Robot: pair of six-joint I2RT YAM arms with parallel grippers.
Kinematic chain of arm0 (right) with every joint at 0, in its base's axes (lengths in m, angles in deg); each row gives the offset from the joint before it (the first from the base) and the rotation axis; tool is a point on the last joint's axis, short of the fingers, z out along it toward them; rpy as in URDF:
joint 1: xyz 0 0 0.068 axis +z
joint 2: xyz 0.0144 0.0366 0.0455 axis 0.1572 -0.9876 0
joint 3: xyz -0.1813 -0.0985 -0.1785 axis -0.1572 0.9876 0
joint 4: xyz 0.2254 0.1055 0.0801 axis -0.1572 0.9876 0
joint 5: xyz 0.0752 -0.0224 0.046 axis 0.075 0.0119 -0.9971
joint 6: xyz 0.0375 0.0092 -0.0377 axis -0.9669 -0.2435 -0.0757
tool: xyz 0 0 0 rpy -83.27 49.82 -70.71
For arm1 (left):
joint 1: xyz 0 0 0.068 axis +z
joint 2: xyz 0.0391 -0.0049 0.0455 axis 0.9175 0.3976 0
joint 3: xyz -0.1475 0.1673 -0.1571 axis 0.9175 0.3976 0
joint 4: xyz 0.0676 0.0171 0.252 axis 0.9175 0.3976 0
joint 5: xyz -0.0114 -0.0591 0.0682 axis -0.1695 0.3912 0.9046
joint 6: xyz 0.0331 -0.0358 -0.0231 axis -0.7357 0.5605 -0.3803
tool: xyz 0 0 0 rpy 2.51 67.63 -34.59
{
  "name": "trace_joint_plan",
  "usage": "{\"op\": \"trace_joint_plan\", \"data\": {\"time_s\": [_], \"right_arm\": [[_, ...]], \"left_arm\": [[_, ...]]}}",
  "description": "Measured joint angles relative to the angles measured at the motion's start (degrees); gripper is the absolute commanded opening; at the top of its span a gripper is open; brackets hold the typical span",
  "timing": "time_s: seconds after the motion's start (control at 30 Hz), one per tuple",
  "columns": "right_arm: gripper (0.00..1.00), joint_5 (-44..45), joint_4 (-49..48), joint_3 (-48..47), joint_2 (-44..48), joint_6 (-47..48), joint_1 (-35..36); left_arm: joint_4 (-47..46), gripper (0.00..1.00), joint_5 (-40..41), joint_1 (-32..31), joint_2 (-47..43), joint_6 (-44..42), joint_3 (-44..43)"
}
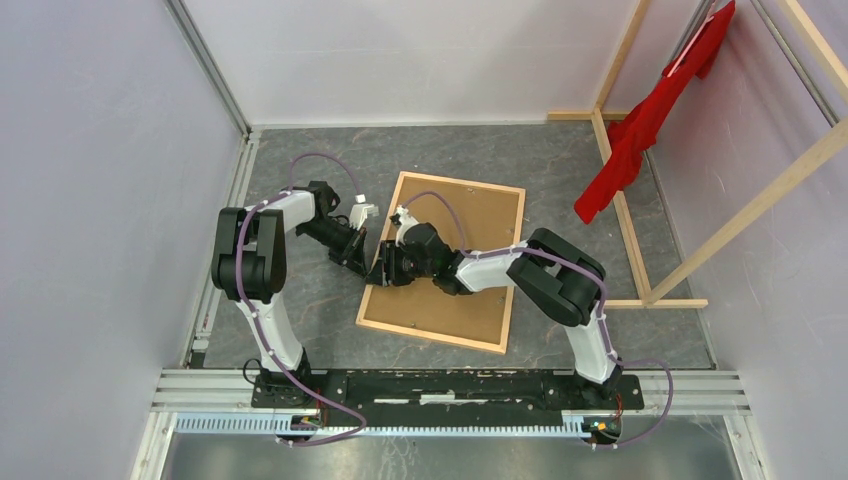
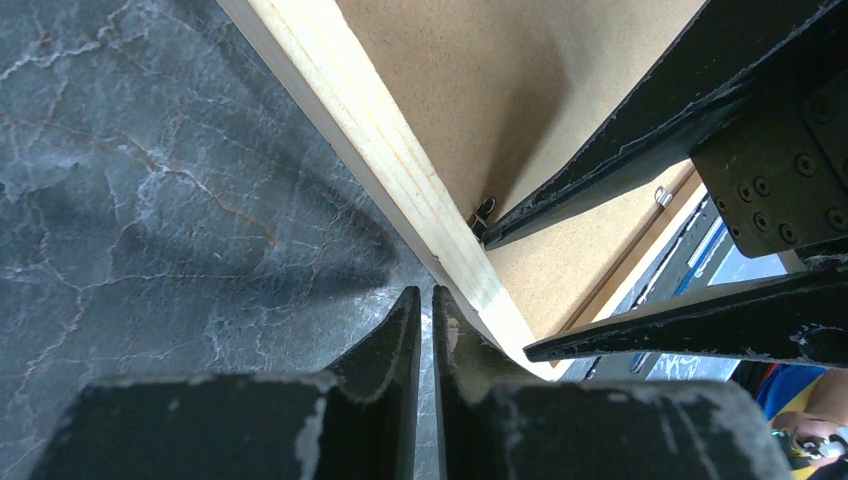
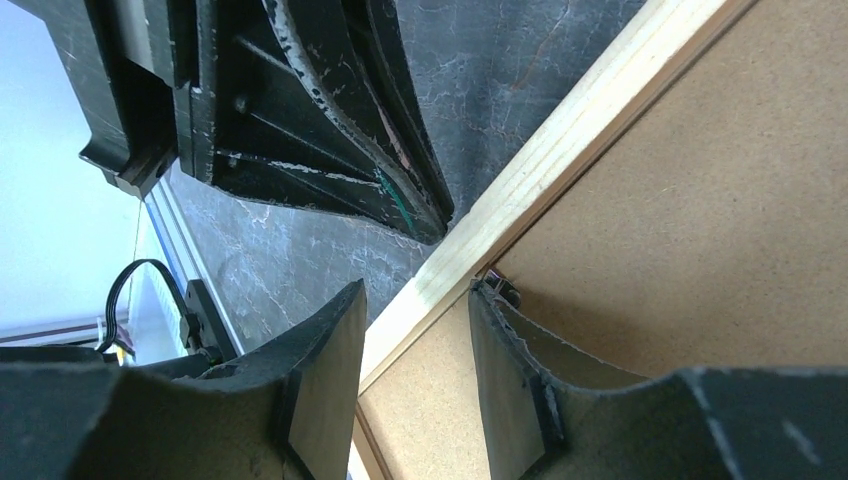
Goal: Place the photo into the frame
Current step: Install the photo frame at the center of the board, then adjust the photo frame at the center of the board.
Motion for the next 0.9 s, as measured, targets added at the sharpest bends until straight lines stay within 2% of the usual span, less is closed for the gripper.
{"op": "trace_joint_plan", "data": {"time_s": [0.2, 0.33, 0.43, 0.6, 0.77, 0.9], "right_arm": [[0.52, -0.5, -0.1, 0.1, 0.1, -0.2, -0.3], [0.66, -0.4, 0.9, 4.0, 4.5, -0.2, -2.5], [0.79, -0.2, 2.1, 9.3, 11.7, 0.4, -7.0], [0.92, 5.3, 7.9, 15.7, 25.6, 4.9, -18.3], [0.96, 16.6, 15.4, 20.3, 33.6, 11.1, -26.7], [0.97, 20.8, 18.8, 22.1, 34.0, 14.2, -30.0]], "left_arm": [[0.1, 0.15, 0.2, 0.0, 0.0, 0.0, 0.0], [0.3, 0.15, 0.9, 0.0, 0.0, 0.0, 0.0], [0.6, 0.15, 1.4, 0.0, -0.1, 0.0, 0.0], [1.1, 0.16, 2.6, 0.0, -1.0, -0.1, 0.0], [1.2, 0.16, 3.8, -0.1, -2.4, -0.2, 0.4], [1.1, 0.17, 5.1, -0.7, -3.3, -1.9, 2.0]]}}
